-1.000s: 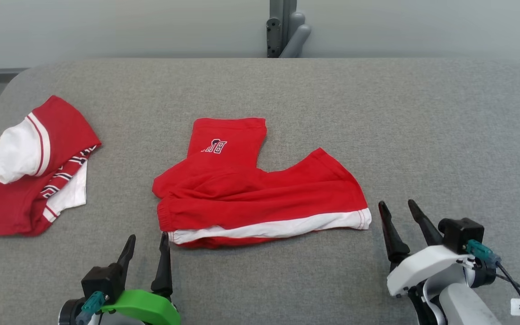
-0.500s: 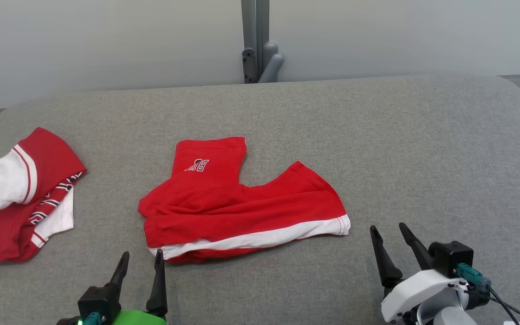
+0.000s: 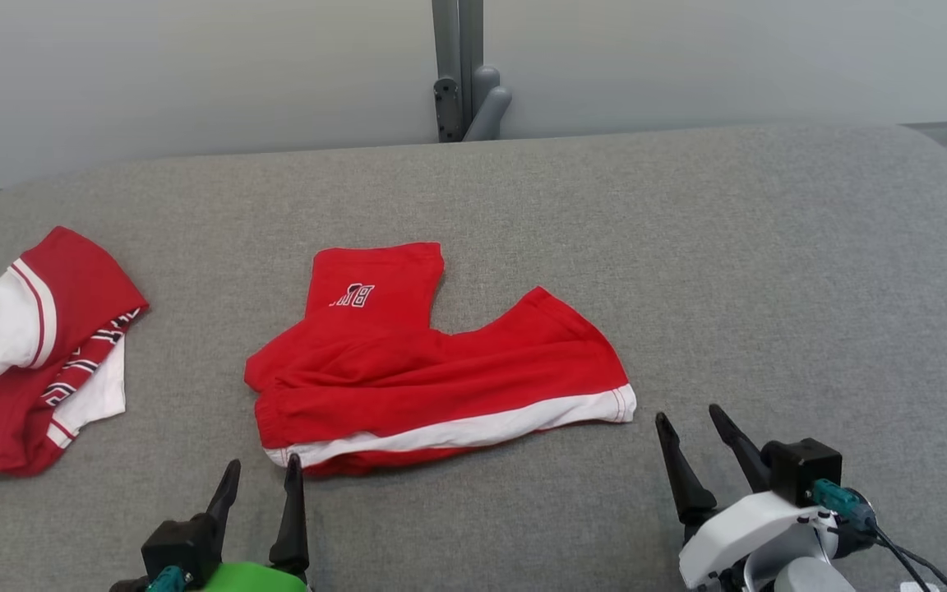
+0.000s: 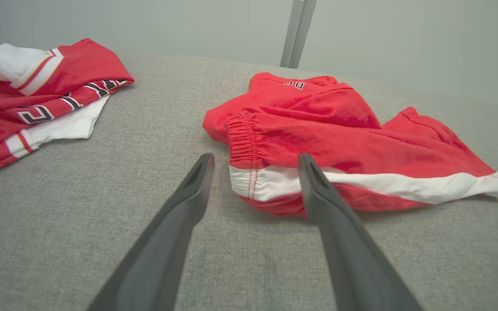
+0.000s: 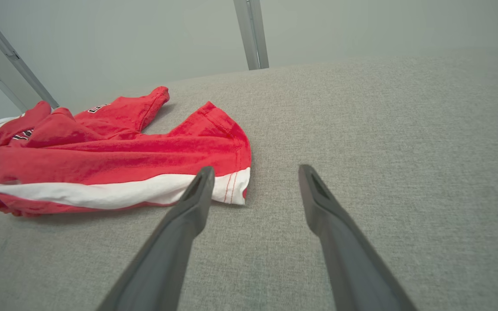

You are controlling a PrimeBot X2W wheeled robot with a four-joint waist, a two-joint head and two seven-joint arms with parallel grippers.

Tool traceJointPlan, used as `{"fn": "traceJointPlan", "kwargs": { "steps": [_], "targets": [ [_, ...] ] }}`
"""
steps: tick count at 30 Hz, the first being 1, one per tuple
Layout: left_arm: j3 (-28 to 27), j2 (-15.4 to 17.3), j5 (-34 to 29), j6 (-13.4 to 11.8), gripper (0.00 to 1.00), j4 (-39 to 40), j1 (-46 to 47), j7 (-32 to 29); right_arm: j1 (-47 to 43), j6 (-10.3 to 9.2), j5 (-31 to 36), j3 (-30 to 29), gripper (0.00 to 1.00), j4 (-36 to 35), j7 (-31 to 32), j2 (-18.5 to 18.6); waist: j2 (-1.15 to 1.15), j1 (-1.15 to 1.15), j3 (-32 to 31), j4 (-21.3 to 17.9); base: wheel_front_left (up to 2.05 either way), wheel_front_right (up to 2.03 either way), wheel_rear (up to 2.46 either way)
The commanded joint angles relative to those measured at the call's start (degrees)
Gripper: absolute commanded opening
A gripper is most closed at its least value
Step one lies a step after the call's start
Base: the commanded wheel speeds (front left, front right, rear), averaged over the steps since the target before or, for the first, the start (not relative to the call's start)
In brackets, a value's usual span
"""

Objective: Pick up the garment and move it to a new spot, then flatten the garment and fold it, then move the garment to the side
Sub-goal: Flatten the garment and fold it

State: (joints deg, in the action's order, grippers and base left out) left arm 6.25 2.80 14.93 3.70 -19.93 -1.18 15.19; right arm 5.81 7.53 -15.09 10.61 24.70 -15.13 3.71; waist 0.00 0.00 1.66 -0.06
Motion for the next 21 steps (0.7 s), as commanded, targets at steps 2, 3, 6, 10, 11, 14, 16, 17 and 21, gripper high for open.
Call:
{"fn": "traceJointPlan", "kwargs": {
  "steps": [2,3,6,10,11,14,16,17,21],
  "targets": [
    [0.1,0.2,0.8,0.5,1.00,-0.4,2.2,0.0,1.6,-0.08,-0.5,0.3,1.00,-0.4,0.1,-0.1,0.00,0.00,2.7,0.1,0.00,0.00,0.00],
    [0.2,0.2,1.0,0.6,1.00,-0.8,2.7,0.0,2.0,-0.07,-0.4,0.5,1.00,-0.5,0.1,-0.1,0.00,0.00,3.8,0.1,0.00,0.00,0.00],
    [0.3,0.2,1.2,1.0,1.00,-2.2,4.7,0.0,3.6,-0.08,-0.5,1.1,1.00,-0.5,0.1,-0.1,0.00,0.00,5.9,0.2,0.00,0.00,0.00],
    [-0.5,0.2,0.9,1.4,1.00,-5.0,6.7,0.0,5.2,-0.08,-0.8,1.7,1.00,-0.5,0.1,0.2,0.00,0.00,7.6,0.2,0.00,0.00,0.00],
    [-1.0,0.2,1.2,1.5,1.00,-5.5,7.0,0.0,5.4,-0.08,-0.9,1.9,1.00,-0.6,0.1,0.2,0.00,0.00,7.9,0.1,0.00,0.00,0.00],
    [-1.8,0.2,0.8,1.9,1.00,-6.0,7.1,0.0,5.9,-0.08,-1.3,2.1,1.00,-0.7,0.1,0.3,0.00,0.00,8.5,0.1,0.00,0.00,0.00],
    [-2.2,0.2,0.6,2.3,1.00,-6.1,6.8,0.0,6.1,-0.08,-1.6,2.1,1.00,-0.8,0.1,0.5,0.00,0.00,8.7,0.1,0.00,0.00,0.00],
    [-2.4,0.2,0.7,2.4,1.00,-6.2,6.7,0.0,6.2,-0.07,-1.7,2.1,1.00,-0.8,0.1,0.6,0.00,0.00,8.8,0.1,0.00,0.00,0.00],
    [-2.4,0.2,1.5,3.2,1.00,-6.3,6.8,0.0,6.3,-0.07,-2.1,2.2,1.00,-0.6,0.1,0.9,0.00,0.00,9.1,0.2,0.00,0.00,0.00]
  ]
}}
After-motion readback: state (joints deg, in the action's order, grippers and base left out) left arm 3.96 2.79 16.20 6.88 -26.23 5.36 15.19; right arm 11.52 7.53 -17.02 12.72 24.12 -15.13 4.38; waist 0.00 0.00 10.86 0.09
